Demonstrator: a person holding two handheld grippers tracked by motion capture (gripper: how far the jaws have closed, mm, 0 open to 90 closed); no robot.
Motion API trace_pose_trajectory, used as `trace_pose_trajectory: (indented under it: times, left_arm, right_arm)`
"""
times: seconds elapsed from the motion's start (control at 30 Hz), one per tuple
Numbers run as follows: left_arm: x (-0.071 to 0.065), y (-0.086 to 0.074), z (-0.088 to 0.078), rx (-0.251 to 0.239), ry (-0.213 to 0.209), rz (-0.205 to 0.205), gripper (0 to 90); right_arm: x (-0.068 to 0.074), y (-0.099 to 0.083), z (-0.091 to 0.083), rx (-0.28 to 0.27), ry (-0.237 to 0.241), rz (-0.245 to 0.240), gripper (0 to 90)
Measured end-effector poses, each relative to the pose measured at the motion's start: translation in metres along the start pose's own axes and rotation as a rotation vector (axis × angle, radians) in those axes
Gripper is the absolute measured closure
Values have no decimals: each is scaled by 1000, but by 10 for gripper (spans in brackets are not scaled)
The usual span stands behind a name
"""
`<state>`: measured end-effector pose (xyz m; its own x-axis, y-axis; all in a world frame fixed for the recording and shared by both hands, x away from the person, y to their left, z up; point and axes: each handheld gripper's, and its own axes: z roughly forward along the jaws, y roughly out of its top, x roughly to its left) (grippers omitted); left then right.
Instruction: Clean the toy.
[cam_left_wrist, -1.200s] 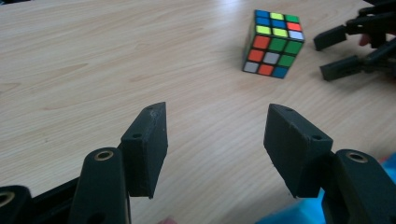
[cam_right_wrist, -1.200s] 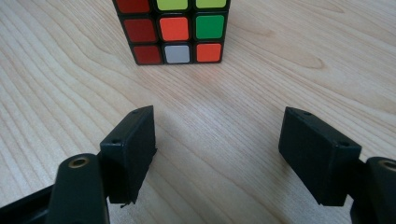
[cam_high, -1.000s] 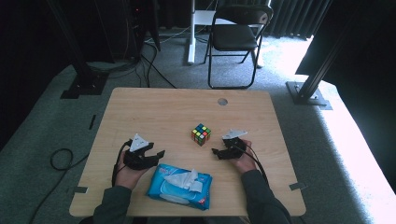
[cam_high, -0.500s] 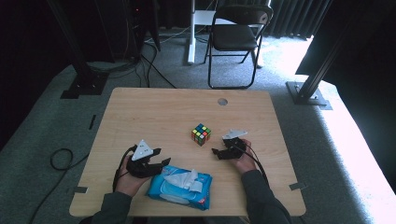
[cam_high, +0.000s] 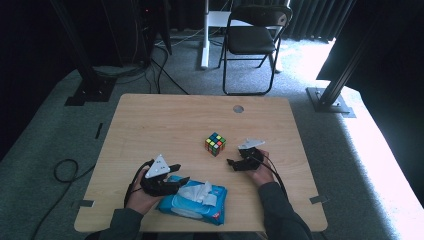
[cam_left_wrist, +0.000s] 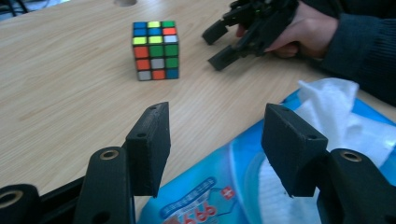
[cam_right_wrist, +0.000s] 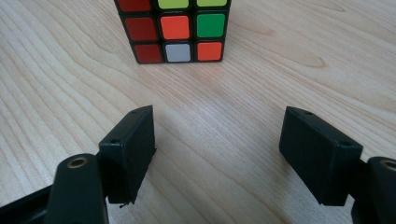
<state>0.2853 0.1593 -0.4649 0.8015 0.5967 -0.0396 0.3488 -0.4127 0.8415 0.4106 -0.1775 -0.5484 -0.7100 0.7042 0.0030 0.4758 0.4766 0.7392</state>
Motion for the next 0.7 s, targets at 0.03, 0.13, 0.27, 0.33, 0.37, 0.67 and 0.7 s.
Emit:
trace_pose_trajectory:
  times: [0.03, 0.13, 0.27, 0.33, 0.37, 0.67, 0.7]
  left_arm:
    - [0, 0, 0, 0, 0, 0, 426]
    - [-3, 1, 4, 6, -39, 13, 430]
    - [-7, 3, 9, 17, -78, 34, 442]
    - [-8, 4, 12, 23, -89, 42, 445]
    - [-9, 4, 13, 24, -103, 42, 456]
    - [-15, 4, 18, 52, -158, 73, 540]
    - [-15, 4, 19, 56, -173, 76, 561]
  right_arm:
    - [0, 0, 0, 0, 0, 0, 265]
    - [0, 0, 0, 0, 0, 0, 265]
    - [0, 0, 0, 0, 0, 0, 265]
    - [0, 0, 0, 0, 0, 1, 265]
    - [0, 0, 0, 0, 0, 1, 264]
    - [0, 0, 0, 0, 0, 1, 264]
    - [0, 0, 0, 0, 0, 1, 265]
